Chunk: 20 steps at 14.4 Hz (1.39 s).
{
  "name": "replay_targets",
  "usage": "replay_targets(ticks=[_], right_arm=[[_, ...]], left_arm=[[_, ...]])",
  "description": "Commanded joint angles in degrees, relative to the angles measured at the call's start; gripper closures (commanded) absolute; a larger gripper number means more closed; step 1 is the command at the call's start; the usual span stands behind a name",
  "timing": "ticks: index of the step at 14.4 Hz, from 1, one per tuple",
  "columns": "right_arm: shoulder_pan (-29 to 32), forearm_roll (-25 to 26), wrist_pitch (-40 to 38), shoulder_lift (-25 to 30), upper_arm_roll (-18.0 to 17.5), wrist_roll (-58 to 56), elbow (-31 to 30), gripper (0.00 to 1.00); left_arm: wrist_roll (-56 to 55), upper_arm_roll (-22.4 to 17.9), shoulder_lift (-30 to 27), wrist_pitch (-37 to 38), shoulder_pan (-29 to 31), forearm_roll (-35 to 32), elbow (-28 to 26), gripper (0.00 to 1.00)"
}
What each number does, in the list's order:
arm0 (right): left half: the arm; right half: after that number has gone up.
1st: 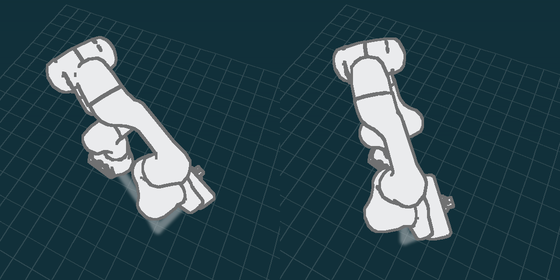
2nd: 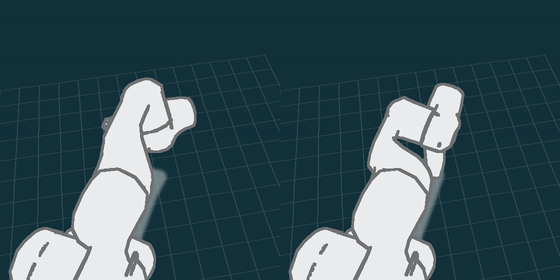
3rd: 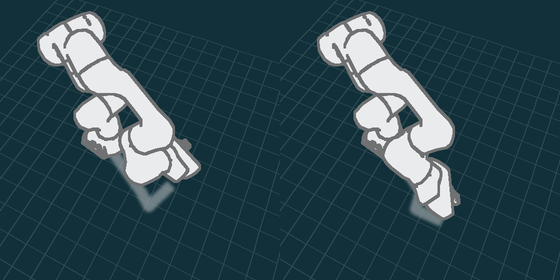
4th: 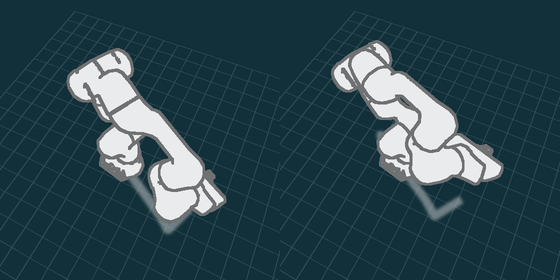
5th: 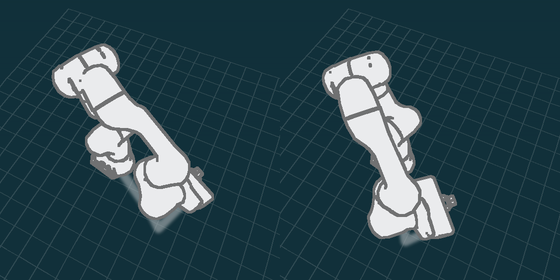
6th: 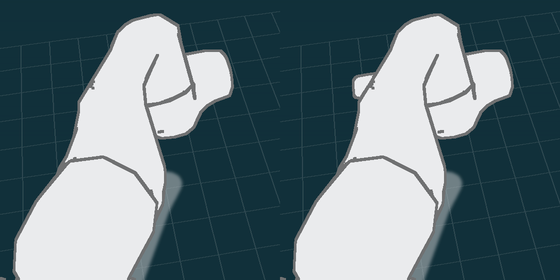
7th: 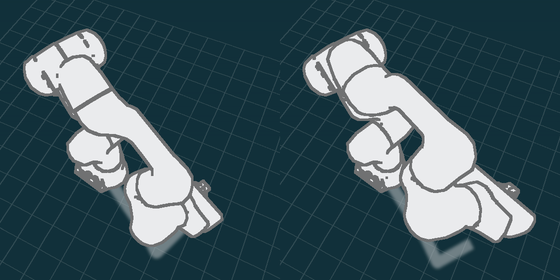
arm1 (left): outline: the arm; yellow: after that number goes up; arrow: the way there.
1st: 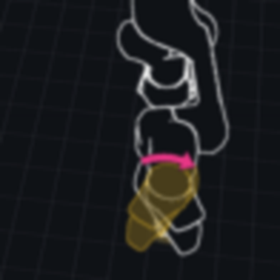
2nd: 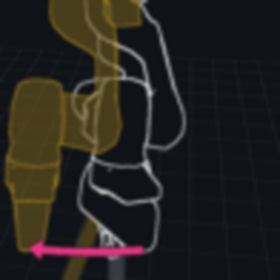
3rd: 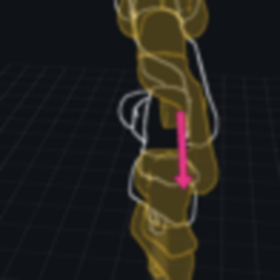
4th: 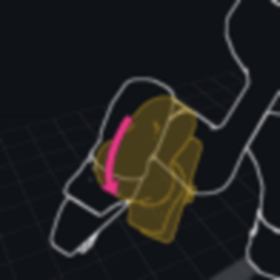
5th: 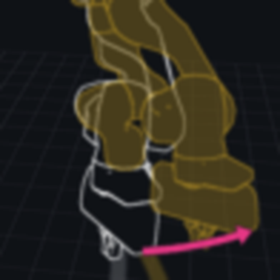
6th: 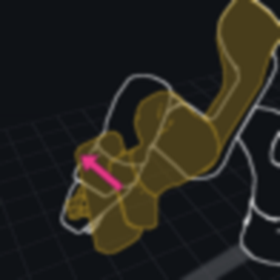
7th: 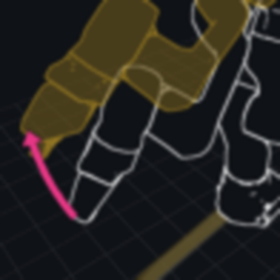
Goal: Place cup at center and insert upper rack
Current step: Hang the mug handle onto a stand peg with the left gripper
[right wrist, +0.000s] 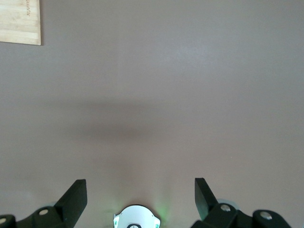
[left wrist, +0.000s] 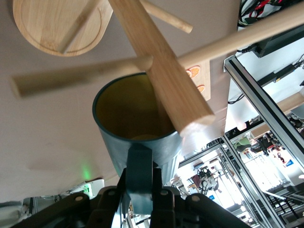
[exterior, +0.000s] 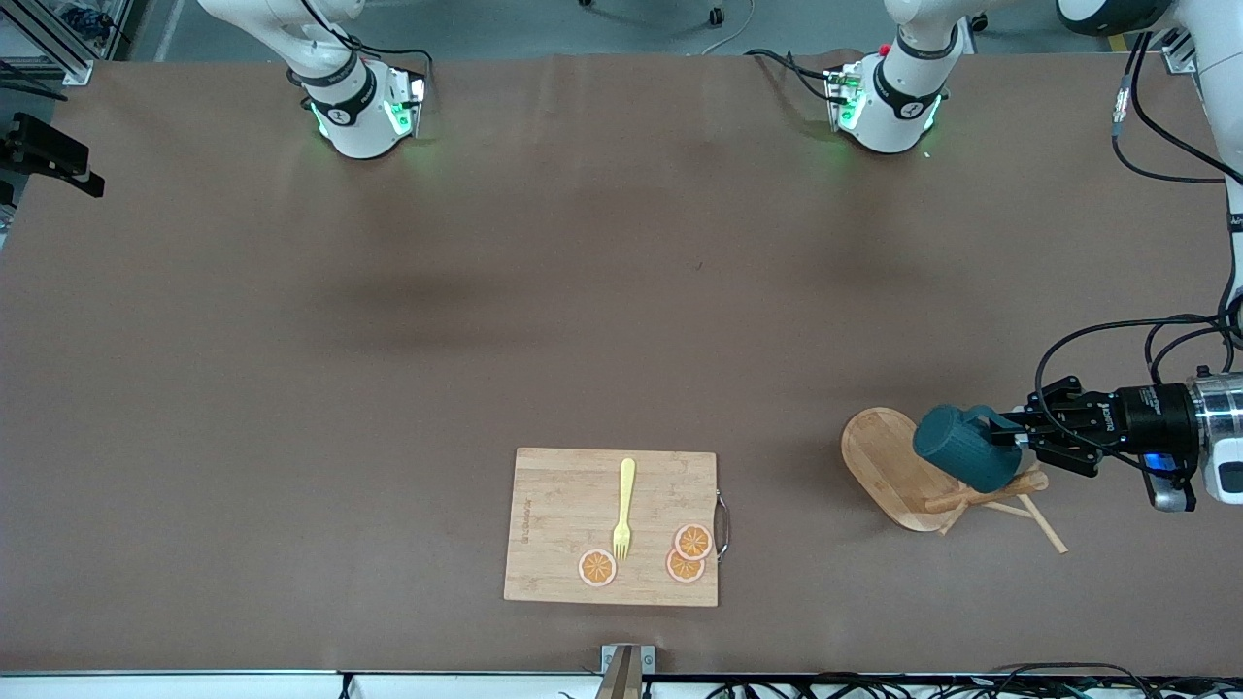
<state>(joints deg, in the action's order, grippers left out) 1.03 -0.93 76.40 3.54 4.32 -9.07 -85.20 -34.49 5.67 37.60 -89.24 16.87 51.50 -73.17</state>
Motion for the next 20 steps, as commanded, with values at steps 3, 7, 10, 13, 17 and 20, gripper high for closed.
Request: replay_targets(ticks=[3, 7, 10, 13, 17, 20], right_arm=[[1.0, -1.4, 0.2, 1.6, -0.4, 0.7, -1.5, 0.0], [1.5, -1.4, -0.4, 1.6, -0.4, 1.2, -1.5, 0.0], [1.9, -1.4, -0.5, 1.6, -0.4, 1.2, -1.5, 0.0], [1.8, -1.4, -0.7, 1.6, -0.4, 1.1, -1.5, 0.0], [1.8, -1.4, -0.6, 1.6, -0.5, 1.1, -1.5, 0.0], [1.8, -1.4, -0.5, 1.6, -0.5, 1.1, -1.5, 0.0]], left_arm=[[4.0, 0.1, 1.4, 1.2, 1.8, 1.2, 0.7, 0.97], [4.0, 0.1, 1.4, 1.2, 1.7, 1.1, 0.7, 0.57], [3.8, 0.0, 1.4, 1.2, 1.5, 1.1, 0.6, 0.0], [3.4, 0.0, 0.9, 1.2, 1.0, 0.7, 0.7, 0.0], [3.2, 0.5, -0.8, 1.3, 0.4, -0.5, 0.7, 0.0], [1.7, 0.5, -3.8, 1.2, -3.4, -6.4, 0.7, 0.0]])
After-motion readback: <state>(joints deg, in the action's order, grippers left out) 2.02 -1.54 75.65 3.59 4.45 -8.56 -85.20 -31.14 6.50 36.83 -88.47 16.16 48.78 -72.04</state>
